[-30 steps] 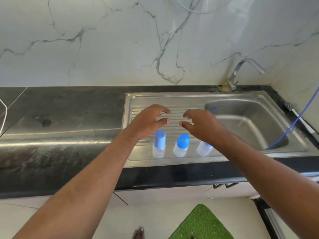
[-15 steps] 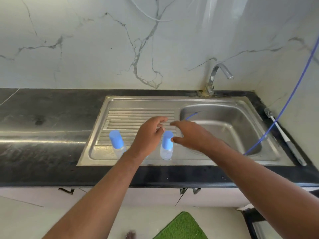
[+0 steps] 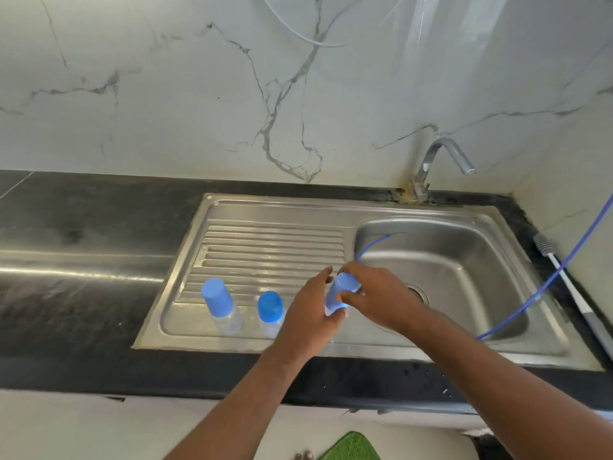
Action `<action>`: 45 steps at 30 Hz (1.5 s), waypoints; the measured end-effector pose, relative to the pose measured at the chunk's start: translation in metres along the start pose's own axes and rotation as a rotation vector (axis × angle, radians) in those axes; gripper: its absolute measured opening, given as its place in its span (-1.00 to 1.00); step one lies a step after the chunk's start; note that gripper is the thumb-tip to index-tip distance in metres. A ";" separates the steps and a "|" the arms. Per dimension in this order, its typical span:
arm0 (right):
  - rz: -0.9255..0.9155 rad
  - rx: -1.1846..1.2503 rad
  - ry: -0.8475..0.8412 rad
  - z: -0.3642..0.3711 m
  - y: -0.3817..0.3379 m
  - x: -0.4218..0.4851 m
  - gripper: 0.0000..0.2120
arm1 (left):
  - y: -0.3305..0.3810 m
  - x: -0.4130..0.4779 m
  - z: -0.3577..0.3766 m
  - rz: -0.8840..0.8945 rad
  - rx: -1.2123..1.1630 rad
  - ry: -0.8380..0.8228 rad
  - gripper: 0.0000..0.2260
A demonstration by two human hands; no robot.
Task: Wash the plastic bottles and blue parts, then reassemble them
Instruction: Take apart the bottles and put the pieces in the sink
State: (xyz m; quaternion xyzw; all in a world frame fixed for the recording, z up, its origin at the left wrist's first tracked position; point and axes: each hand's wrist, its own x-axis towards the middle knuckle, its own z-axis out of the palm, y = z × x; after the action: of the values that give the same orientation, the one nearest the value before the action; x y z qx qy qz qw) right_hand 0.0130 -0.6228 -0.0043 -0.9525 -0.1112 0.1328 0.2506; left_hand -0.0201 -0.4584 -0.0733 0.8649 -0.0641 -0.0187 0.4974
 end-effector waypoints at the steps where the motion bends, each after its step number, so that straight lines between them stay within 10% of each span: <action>1: 0.015 0.032 0.016 -0.006 0.003 -0.001 -0.69 | 0.002 0.004 0.004 0.009 -0.011 -0.014 -0.39; 12: 0.234 0.593 0.170 -0.035 0.072 -0.014 -0.69 | 0.038 0.049 0.054 0.030 0.076 -0.174 -0.66; 19: 0.210 0.302 0.193 -0.045 0.099 -0.016 -0.90 | 0.065 0.058 0.085 0.070 0.250 -0.242 -0.82; 27: 0.157 0.125 0.444 -0.050 0.146 0.001 -0.43 | 0.093 0.081 0.118 0.029 0.263 -0.351 -0.77; 38: 0.047 0.436 0.020 -0.085 0.225 0.017 -0.90 | 0.099 0.139 0.148 -0.029 0.315 -0.456 -0.71; 45: 0.095 0.104 -0.112 -0.081 0.289 0.037 -0.52 | 0.075 0.175 0.164 -0.131 0.439 -0.448 -0.65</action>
State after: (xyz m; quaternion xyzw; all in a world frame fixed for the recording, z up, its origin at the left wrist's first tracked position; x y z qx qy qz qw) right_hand 0.1151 -0.8942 -0.0907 -0.9335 -0.0727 0.2031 0.2864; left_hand 0.1309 -0.6586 -0.0857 0.9282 -0.1186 -0.2265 0.2702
